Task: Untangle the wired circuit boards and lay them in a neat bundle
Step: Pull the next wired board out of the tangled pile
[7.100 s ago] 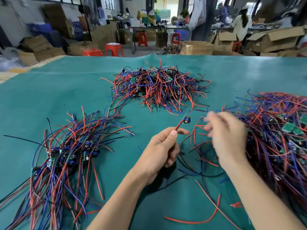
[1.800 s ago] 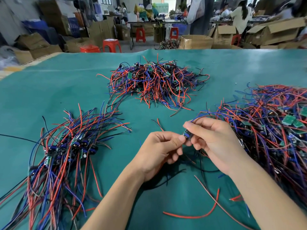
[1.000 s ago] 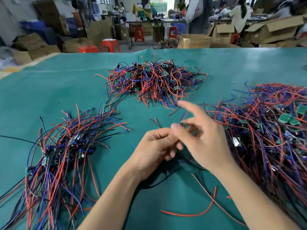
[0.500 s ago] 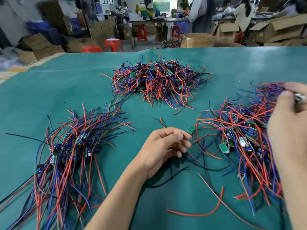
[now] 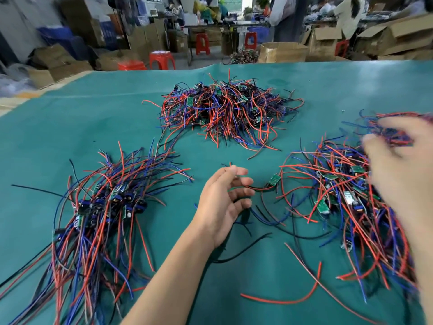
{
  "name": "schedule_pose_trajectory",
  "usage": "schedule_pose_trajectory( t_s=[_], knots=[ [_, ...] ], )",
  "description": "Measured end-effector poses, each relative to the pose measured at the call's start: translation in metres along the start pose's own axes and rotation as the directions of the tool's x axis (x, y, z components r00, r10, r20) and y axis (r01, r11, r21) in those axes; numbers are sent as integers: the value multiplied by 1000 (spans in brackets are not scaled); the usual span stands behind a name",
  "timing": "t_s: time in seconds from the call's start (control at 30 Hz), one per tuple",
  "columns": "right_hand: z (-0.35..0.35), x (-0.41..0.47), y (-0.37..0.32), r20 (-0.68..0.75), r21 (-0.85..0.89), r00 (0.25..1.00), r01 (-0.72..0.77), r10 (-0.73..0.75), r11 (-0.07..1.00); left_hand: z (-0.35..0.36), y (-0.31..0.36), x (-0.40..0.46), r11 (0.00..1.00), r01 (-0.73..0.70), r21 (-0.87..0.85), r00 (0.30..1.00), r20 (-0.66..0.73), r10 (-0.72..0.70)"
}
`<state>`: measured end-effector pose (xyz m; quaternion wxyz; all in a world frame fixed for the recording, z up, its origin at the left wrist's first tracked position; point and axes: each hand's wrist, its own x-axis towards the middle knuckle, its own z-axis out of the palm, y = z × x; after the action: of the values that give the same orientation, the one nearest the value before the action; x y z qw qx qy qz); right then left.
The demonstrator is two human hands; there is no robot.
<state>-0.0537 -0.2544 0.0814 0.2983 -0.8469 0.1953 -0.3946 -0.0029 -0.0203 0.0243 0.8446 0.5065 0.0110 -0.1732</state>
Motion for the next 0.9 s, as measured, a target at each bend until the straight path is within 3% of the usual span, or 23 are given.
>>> schedule_pose_trajectory(
  t_s=[0.07, 0.17, 0.2, 0.23, 0.37, 0.47, 0.6, 0.63, 0.73, 0.8, 0.9],
  knots=[
    [16, -21, -19, 175, -43, 975, 148, -139, 988, 0, 1, 1, 1000, 18, -11, 1000, -20, -19],
    [52, -60, -32, 592, -122, 748, 452, -301, 884, -1, 1, 1, 999, 46, -9, 999, -12, -46],
    [62, -68, -28, 662, -179, 690, 525, -293, 832, -1, 1, 1, 999, 54, -3, 999, -5, -54],
    [69, -69, -21, 670, -214, 684, 550, -289, 807, -1, 1, 1, 998, 58, 14, 998, 5, -58],
    [75, -64, -15, 557, -118, 780, 413, -284, 903, 0, 0, -2, 988, 31, 151, 995, 92, -45],
    [77, -61, -11, 377, -2, 875, 327, -302, 945, -1, -1, -2, 982, 9, 186, 985, 167, -40],
    [66, -48, -13, 89, 339, 986, 102, -139, 935, -3, -2, -3, 980, -7, 198, 974, 223, -38],
    [64, -44, -15, 82, 490, 996, 0, -46, 872, -3, -2, -4, 979, -10, 201, 972, 230, -38],
    [54, -37, -25, 269, 804, 946, -324, 181, 498, -2, -3, -3, 984, -17, 177, 974, 226, -24],
    [49, -36, -29, 406, 825, 889, -455, 210, 334, -3, -3, -2, 989, -16, 149, 975, 220, -17],
    [50, -42, -33, 569, 763, 805, -593, 169, 258, -4, -3, -3, 988, -38, 151, 964, 265, -3]
  ],
)
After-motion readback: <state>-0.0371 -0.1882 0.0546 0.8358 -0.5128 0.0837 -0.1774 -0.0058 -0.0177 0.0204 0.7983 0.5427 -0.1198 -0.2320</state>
